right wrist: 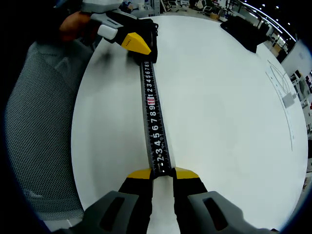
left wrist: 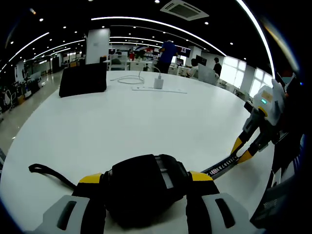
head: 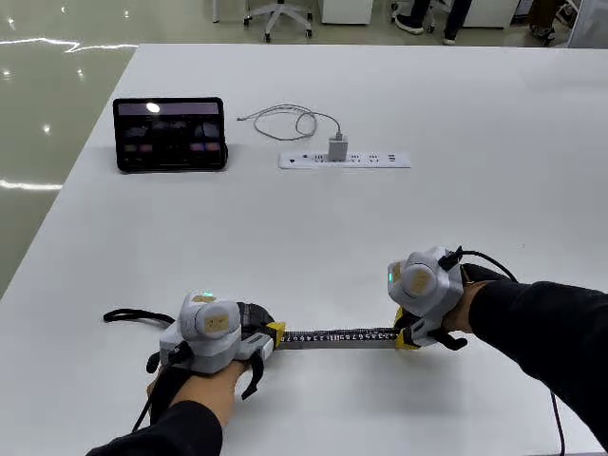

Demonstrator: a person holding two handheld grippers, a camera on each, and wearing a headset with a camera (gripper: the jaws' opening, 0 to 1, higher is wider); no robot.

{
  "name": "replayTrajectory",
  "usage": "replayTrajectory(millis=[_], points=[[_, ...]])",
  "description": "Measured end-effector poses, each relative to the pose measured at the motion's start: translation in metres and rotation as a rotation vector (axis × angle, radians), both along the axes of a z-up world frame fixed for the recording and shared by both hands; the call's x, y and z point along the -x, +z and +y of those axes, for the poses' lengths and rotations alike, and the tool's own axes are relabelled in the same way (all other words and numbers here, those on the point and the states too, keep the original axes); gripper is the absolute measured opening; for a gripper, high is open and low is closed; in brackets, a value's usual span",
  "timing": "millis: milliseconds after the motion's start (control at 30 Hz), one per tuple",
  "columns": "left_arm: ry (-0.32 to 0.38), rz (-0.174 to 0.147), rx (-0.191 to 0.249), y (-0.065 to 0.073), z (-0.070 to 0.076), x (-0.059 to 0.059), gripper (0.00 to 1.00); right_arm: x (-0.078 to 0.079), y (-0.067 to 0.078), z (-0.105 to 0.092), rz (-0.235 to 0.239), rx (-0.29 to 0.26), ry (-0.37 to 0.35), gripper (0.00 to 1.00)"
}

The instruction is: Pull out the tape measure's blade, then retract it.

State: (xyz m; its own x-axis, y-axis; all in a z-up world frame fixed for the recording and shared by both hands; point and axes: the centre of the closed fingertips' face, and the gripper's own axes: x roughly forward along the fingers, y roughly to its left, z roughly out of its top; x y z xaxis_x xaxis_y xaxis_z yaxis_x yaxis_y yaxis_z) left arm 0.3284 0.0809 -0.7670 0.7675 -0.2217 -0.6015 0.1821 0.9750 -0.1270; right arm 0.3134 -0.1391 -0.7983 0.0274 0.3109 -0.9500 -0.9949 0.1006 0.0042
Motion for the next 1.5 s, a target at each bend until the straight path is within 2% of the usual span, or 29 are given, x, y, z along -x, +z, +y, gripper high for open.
replayTrajectory(millis=[1500], points=[[-0.001, 0.002, 0.002, 0.000, 0.000, 0.001, 0.63, 0.003, 0.001, 0.035, -0.009, -0.070, 0.000, 0.11]])
